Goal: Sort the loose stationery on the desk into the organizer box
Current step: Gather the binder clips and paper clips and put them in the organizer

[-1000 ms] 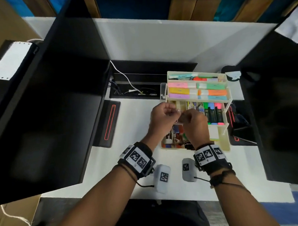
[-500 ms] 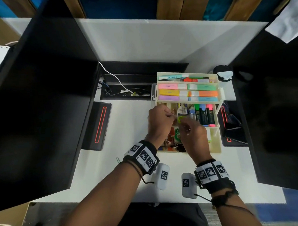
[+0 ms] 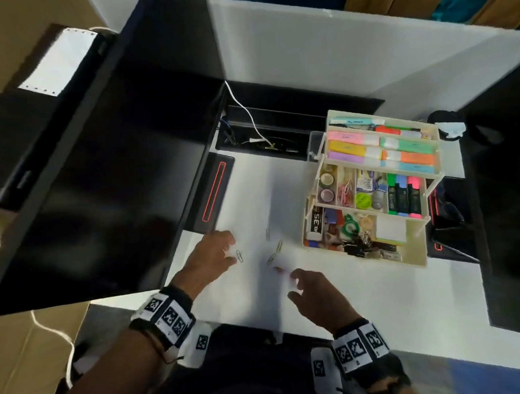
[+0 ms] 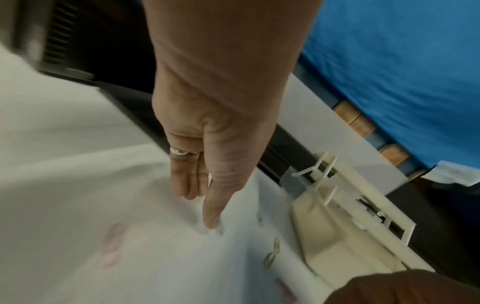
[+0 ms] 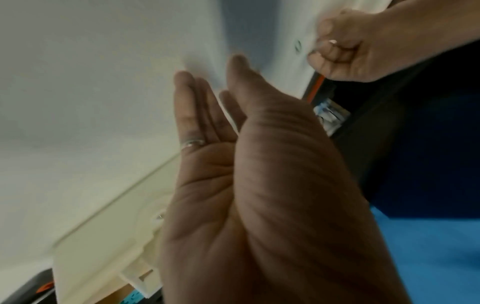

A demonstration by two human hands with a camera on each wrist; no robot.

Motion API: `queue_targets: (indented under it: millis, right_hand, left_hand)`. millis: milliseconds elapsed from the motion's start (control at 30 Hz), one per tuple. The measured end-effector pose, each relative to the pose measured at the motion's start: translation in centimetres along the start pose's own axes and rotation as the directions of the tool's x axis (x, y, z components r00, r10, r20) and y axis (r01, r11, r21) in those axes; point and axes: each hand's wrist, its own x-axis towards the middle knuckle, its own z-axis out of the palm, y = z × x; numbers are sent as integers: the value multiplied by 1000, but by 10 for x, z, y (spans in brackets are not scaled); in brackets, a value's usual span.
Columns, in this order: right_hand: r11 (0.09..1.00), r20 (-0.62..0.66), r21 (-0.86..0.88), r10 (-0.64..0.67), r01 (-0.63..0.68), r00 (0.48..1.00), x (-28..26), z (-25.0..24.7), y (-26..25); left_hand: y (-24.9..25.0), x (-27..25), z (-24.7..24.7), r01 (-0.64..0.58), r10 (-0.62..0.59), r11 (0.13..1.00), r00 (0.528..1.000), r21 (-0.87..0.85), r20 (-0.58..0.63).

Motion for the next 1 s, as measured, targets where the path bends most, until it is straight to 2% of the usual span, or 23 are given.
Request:
queue_targets:
  millis: [67, 133, 200, 333, 400, 500, 567, 633, 700, 833, 1000]
  right_hand:
    - [998, -32, 15, 65, -64, 997, 9, 19, 5]
    - [993, -149, 80, 98, -87, 984, 22, 26, 1]
    - [990, -240, 124, 94, -66, 966, 34, 28, -7]
    - [988, -315, 152, 52, -4, 948, 55, 29, -17]
    - [993, -340, 112, 16, 24, 940, 61, 31, -23]
    - [999, -377, 39, -16, 33, 926, 62, 34, -32]
    - [994, -404, -93, -97, 65, 909, 61, 41, -36]
    - [980, -430, -177, -162, 93, 888, 62, 46, -36]
    - [979, -441, -178, -167, 97, 882, 62, 49, -36]
    - [985, -391, -132, -152, 108, 908, 61, 47, -35]
    - [973, -325, -146, -219, 180, 920, 62, 41, -31]
  left_hand:
    - [-18, -12, 6, -15, 14, 1000, 1000, 26, 26]
    - [-21, -17, 11, -54, 54, 999, 999, -10, 1]
    - [-16, -16, 12, -119, 119, 993, 993, -12, -9]
    - [1, -2, 16, -191, 191, 981, 982, -21, 1]
    - [13, 9, 18, -250, 251, 968, 968, 32, -17]
    - [28, 23, 21, -346, 356, 917, 934, 198, -19]
    - [34, 29, 21, -406, 422, 873, 907, 271, 0]
    - [37, 32, 19, -424, 437, 872, 900, 245, 5]
    - [34, 34, 18, -439, 451, 869, 893, 227, 0]
    - [29, 30, 25, -405, 423, 878, 906, 254, -17]
    - [27, 24, 31, -362, 368, 925, 929, 118, -39]
